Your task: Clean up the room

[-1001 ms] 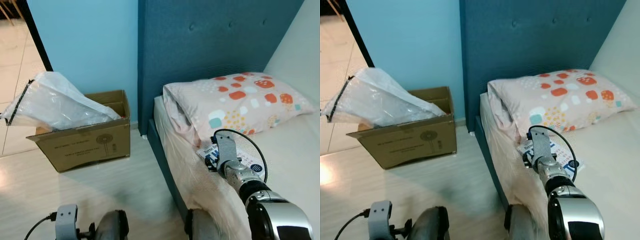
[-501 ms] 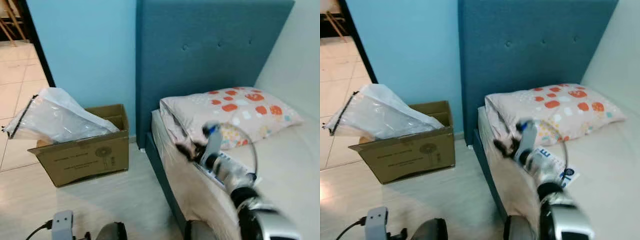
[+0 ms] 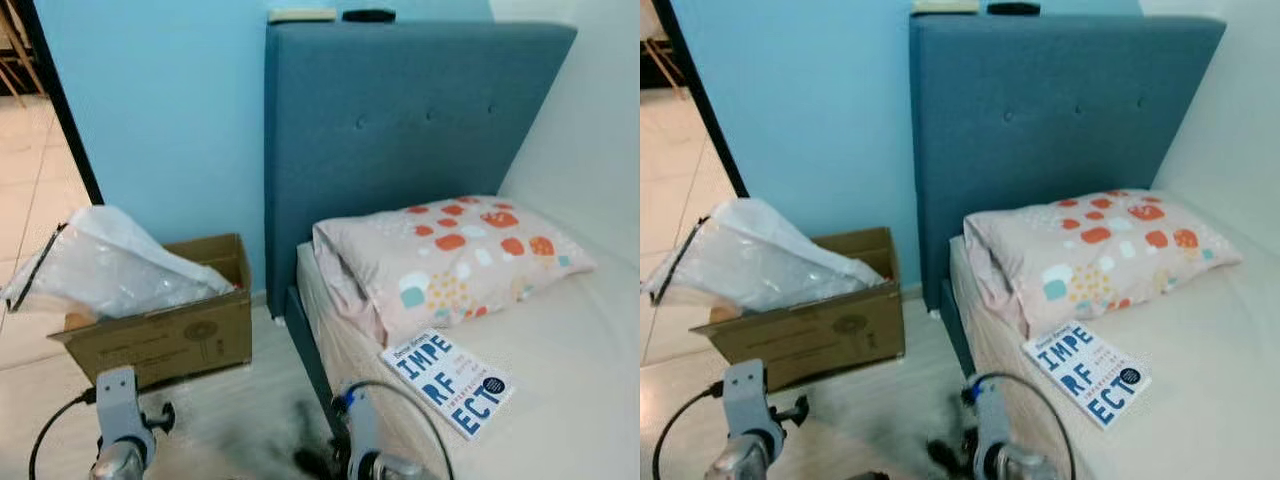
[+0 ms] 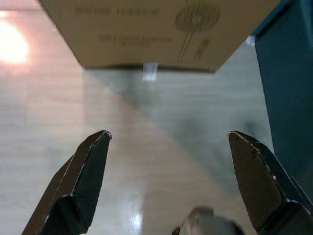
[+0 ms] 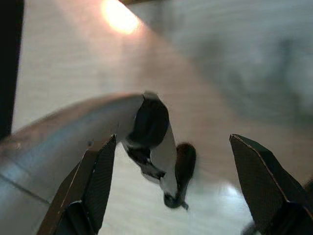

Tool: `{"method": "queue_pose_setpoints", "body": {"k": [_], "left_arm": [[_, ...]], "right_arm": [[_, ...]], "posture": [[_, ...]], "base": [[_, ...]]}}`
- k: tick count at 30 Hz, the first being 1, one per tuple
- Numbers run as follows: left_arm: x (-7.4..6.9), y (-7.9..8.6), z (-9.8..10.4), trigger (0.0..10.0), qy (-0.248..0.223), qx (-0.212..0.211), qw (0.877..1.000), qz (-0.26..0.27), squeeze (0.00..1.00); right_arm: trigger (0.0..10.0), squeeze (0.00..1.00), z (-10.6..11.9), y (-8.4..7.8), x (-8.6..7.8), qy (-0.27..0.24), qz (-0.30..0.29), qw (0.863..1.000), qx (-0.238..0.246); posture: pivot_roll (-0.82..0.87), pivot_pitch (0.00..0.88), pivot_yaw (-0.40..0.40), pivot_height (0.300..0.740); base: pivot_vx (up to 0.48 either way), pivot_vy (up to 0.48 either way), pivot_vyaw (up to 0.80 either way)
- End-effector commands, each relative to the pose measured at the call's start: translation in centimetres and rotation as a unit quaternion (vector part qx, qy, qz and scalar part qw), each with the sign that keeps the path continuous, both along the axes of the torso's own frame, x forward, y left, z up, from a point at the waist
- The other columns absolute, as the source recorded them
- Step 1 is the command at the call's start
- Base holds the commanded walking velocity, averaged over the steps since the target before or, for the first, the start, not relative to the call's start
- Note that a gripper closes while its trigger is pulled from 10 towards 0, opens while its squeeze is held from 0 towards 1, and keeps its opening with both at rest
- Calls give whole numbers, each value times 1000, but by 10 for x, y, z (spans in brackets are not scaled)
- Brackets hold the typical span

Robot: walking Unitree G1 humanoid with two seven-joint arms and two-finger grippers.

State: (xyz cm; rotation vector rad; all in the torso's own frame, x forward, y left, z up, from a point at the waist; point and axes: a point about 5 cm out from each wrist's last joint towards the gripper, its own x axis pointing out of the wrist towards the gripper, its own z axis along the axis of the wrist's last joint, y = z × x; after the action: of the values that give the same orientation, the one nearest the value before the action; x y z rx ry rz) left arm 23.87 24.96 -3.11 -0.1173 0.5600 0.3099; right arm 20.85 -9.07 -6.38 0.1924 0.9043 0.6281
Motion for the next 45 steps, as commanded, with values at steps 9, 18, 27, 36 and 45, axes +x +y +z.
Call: {"method": "queue_pose_setpoints", "body": {"k": [9, 18, 27, 36, 45], "left_arm": [[-61, 0, -41, 10000, 141, 0, 990, 19, 0], [-123, -3, -67, 10000, 240, -24, 969, 49, 0], [-109, -3, -62, 10000, 222, -19, 974, 36, 0], [-111, -14, -66, 10000, 231, -26, 972, 21, 0], [-116, -27, -71, 10000, 254, -25, 967, -16, 0]], "right_arm": [[10000, 0, -24, -40, -33, 72, -76, 992, -73], [10000, 0, -28, -46, -42, 84, -89, 989, -86], [10000, 0, -30, -50, -44, 85, -96, 986, -110], [10000, 0, -33, -73, -48, 90, -126, 971, -180], [10000, 0, -33, -89, -51, 91, -145, 963, -207]], "posture": [[65, 0, -57, 673], [62, 0, -49, 708], [64, 0, -73, 732], [53, 0, -62, 732], [21, 0, -48, 732]], "base": [[-33, 0, 0], [-426, 0, 0], [-53, 0, 0], [0, 0, 0], [0, 0, 0]]}}
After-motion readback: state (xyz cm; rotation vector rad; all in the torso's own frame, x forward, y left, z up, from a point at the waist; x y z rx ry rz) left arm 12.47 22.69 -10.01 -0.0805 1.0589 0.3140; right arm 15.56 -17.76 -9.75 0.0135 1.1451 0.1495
